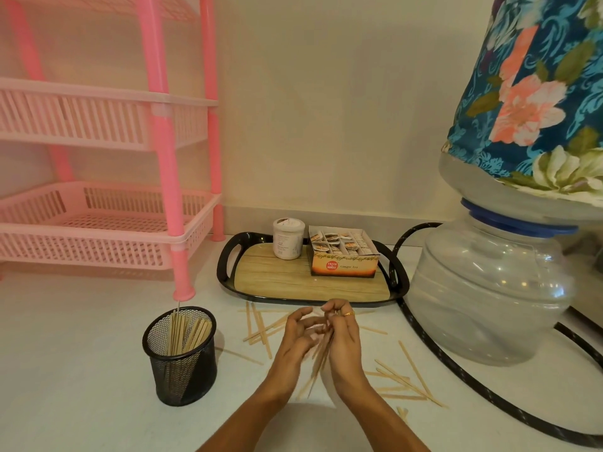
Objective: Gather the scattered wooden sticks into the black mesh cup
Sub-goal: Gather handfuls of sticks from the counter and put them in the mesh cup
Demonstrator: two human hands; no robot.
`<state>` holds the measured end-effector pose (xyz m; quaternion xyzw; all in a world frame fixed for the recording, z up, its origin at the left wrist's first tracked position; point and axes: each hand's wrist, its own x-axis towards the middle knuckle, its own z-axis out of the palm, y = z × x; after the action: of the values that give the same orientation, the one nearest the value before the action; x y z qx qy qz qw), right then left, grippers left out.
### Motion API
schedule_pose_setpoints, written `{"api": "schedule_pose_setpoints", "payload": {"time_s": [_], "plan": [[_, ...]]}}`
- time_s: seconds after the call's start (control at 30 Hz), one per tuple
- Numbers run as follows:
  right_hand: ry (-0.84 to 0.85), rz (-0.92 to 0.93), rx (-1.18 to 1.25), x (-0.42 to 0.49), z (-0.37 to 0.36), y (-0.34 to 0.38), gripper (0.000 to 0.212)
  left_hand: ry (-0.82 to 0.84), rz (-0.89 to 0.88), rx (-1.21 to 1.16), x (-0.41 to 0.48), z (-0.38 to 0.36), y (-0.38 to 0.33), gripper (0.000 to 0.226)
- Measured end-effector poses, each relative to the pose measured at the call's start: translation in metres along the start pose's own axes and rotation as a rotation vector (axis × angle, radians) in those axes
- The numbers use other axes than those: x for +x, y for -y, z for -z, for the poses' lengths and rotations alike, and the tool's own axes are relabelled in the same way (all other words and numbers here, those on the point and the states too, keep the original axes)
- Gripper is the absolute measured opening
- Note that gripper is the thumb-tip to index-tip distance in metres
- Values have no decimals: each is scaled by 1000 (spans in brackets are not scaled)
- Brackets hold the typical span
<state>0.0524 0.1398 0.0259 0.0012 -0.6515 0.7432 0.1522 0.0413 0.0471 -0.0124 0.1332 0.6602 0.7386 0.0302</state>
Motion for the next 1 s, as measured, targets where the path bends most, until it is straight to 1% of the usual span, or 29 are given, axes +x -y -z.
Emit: {"api": "schedule_pose_setpoints", "payload": {"time_s": [0.07,0.2,0.27,0.33,0.37,0.43,0.5,0.57,0.6,0.7,0.77,0.87,0.93,1.0], "plan": [[1,-1,58,6,-1,0,32,60,55,84,-1,4,2,44],[17,4,45,4,-8,6,34,150,83,322,-1,-1,2,51],[56,37,22,0,-11,5,35,140,60,422,0,-6,2,45],[109,58,-23,-4,-13,4,33,102,45,498,-1,-8,2,33],[130,51,-42,-5,-12,3,32,87,38,501,-2,-9,2,29],[151,59,-89,-6,-11,4,29,69,33,444,-4,-9,2,29],[157,34,-97,-5,-8,3,31,55,42,363,-3,-7,3,32],[178,-4,-135,-7,-7,4,34,19,72,312,-3,-7,2,31],[196,-20,-189,-8,-7,4,34,-9,84,317,-3,-7,2,29],[232,-12,-468,-12,-7,6,33,-90,108,365,-1,-6,5,26],[236,13,-572,-14,-8,6,34,-131,116,373,-1,-5,7,24],[224,43,-717,-18,-11,7,34,-152,87,281,-1,-4,7,21],[204,42,-733,-17,-11,8,29,-190,71,222,1,-3,4,19],[186,13,-677,-15,-10,10,22,-203,48,232,1,1,2,20]]}}
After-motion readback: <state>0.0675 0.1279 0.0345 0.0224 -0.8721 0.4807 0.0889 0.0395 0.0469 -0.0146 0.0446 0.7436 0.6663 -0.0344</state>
